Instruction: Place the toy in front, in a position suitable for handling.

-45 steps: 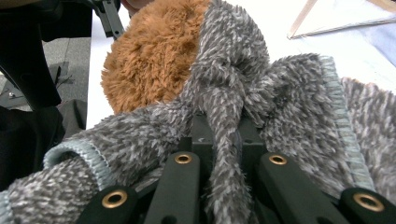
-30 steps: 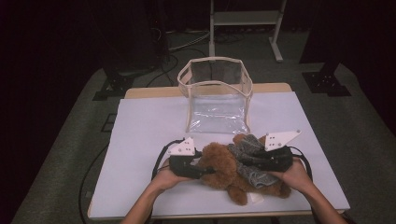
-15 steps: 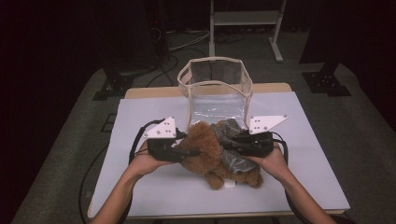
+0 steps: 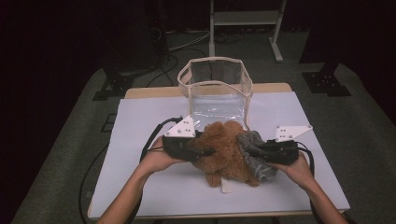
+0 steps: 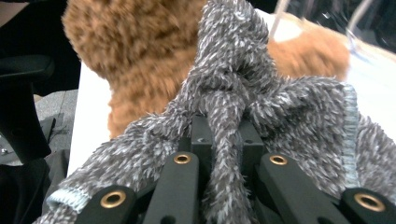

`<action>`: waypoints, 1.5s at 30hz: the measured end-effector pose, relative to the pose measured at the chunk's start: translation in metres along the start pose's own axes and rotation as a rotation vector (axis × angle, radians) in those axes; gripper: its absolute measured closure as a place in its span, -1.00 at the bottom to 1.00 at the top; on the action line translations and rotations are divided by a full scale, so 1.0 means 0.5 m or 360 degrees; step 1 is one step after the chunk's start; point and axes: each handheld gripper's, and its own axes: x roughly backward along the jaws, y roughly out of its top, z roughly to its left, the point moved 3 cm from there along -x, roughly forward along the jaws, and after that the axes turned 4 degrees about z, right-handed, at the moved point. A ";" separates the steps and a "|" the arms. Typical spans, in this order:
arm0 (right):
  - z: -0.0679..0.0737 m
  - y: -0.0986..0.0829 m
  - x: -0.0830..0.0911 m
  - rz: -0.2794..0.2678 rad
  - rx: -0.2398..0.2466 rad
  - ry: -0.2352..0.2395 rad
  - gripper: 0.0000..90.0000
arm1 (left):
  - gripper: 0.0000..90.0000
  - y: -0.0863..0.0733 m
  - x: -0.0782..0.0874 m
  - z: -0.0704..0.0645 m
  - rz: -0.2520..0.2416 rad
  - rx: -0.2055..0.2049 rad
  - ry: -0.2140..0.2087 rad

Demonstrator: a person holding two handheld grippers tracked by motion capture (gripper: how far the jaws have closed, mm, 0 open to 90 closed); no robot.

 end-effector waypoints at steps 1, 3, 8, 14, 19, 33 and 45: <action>-0.002 -0.004 0.005 -0.0002 -0.0009 -0.0005 0.80 | 0.07 0.004 -0.004 -0.001 0.0007 -0.0016 -0.0002; -0.002 -0.006 0.010 0.0001 -0.0012 -0.0011 0.80 | 0.07 0.009 -0.009 -0.003 0.0018 -0.0030 -0.0007; 0.005 0.033 0.043 -0.0032 0.0034 -0.0024 0.79 | 0.07 0.021 -0.024 -0.006 0.0023 -0.0054 0.0005; 0.024 0.118 0.061 -0.0070 0.0154 -0.0034 0.79 | 0.07 0.038 -0.036 -0.009 0.0032 -0.0092 0.0017; -0.026 0.062 0.035 0.0039 0.0041 -0.0062 0.79 | 0.06 0.033 -0.033 -0.007 0.0045 -0.0081 0.0019; -0.031 -0.007 0.059 0.0035 -0.0035 -0.0086 0.79 | 0.03 0.039 -0.041 -0.009 0.0042 -0.0086 0.0003; -0.020 0.125 0.047 -0.0026 0.0112 -0.0089 0.78 | 0.03 0.074 -0.054 -0.023 0.0068 -0.0182 -0.0009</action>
